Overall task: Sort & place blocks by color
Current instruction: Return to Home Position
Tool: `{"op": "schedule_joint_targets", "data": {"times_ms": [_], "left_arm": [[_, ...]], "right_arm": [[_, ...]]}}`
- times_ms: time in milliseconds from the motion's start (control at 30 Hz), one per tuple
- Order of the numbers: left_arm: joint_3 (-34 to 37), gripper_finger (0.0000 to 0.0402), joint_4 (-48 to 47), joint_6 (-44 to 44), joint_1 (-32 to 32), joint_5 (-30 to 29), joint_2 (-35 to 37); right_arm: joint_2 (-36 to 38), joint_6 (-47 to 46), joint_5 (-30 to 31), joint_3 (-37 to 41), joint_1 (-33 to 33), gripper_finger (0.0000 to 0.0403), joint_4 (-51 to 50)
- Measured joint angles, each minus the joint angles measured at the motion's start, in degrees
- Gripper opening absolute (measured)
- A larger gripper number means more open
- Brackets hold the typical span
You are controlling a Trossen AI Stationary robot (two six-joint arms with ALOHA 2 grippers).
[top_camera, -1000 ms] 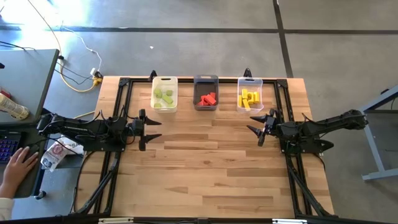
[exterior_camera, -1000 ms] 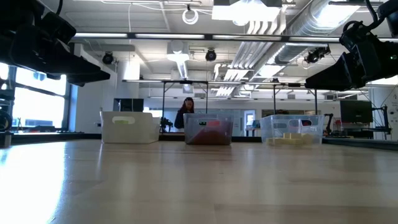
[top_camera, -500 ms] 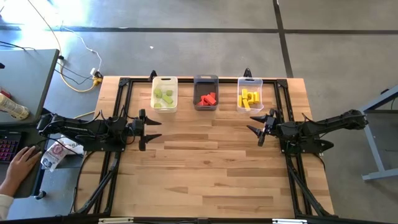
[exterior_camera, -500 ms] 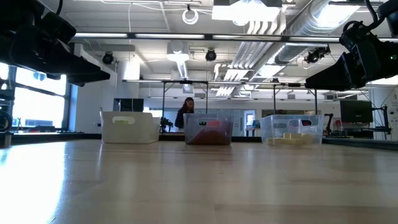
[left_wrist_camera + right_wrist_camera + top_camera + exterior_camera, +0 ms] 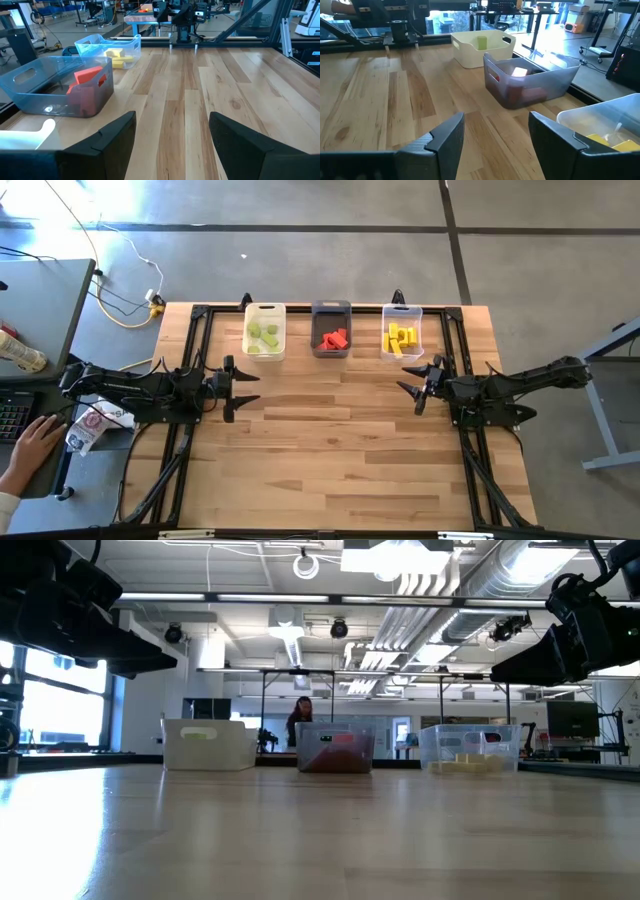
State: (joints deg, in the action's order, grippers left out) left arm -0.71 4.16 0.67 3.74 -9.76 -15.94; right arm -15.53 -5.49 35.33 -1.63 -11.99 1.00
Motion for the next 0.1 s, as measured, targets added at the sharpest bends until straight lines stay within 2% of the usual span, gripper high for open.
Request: {"op": "schedule_joint_targets", "data": {"times_ms": [100], "left_arm": [[0.00,0.0241,-0.01,0.00,-0.01,0.00,-0.02]], "right_arm": [[0.01,-0.01,0.00,0.00,0.00,0.0209,0.00]]}}
